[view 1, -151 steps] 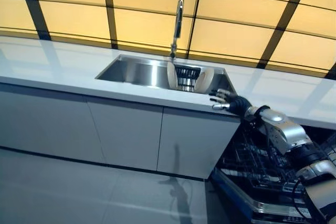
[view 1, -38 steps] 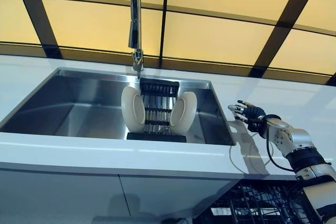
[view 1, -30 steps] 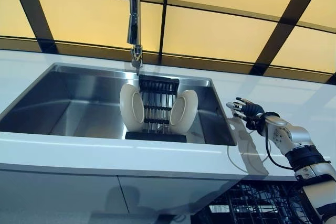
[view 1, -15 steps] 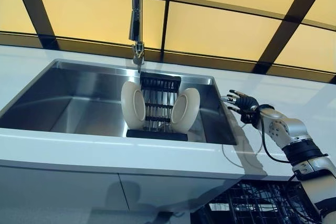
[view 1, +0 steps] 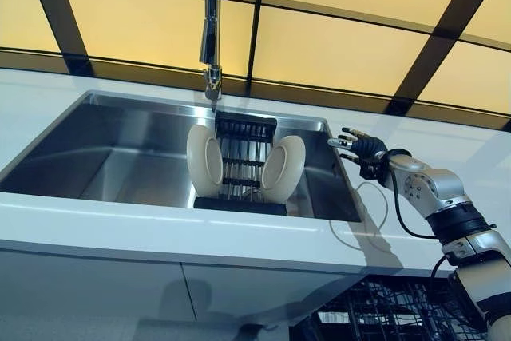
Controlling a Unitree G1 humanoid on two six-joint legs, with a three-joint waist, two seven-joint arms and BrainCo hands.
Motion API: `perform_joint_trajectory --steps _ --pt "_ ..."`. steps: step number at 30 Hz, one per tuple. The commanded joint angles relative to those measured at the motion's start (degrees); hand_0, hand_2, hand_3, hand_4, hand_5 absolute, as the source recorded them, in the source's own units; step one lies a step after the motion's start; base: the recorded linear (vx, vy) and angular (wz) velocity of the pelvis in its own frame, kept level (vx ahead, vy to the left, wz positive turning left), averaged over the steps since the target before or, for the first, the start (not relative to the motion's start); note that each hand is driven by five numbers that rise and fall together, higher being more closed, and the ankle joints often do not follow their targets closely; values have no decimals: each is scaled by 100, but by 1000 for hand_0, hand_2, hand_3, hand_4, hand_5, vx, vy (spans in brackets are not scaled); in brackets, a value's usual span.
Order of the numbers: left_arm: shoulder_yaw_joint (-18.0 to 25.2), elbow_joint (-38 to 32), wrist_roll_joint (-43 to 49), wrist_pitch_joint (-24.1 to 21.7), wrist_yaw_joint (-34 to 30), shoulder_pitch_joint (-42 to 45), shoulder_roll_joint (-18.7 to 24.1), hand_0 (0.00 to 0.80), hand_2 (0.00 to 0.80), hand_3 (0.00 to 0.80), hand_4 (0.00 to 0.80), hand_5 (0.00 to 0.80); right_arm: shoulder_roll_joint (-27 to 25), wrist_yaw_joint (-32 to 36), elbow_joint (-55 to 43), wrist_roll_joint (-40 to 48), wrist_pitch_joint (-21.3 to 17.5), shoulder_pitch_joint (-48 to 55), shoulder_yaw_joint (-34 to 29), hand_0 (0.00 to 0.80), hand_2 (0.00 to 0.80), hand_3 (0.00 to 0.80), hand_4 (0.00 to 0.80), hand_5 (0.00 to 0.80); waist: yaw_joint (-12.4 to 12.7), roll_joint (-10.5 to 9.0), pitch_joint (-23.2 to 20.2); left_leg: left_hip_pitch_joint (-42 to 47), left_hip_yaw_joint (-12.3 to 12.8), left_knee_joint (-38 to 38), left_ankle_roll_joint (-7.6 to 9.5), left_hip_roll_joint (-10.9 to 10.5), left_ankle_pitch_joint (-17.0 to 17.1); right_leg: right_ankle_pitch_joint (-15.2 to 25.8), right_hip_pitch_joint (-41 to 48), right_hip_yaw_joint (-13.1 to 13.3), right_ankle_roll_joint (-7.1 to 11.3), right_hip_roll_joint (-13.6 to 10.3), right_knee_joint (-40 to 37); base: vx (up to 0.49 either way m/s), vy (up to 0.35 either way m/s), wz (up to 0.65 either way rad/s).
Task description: Take plates into dishwasher
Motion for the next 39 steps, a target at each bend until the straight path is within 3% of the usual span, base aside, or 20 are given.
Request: perform_joint_trajectory --steps 1,39 --pt "-208 280 76 -38 60 -167 -24 0 0 0 0 0 -2 -63 -160 172 -140 -675 318 0 0 0 0 0 149 -53 -256 331 112 17 7 -23 -523 483 -488 39 775 -411 247 0 0 0" --pt "-163 347 78 -78 124 -173 -77 0 0 0 0 0 522 -172 -421 369 28 -712 597 0 0 0 0 0 220 -114 -211 364 122 17 24 -45 -559 497 -523 -88 796 -454 287 0 0 0"
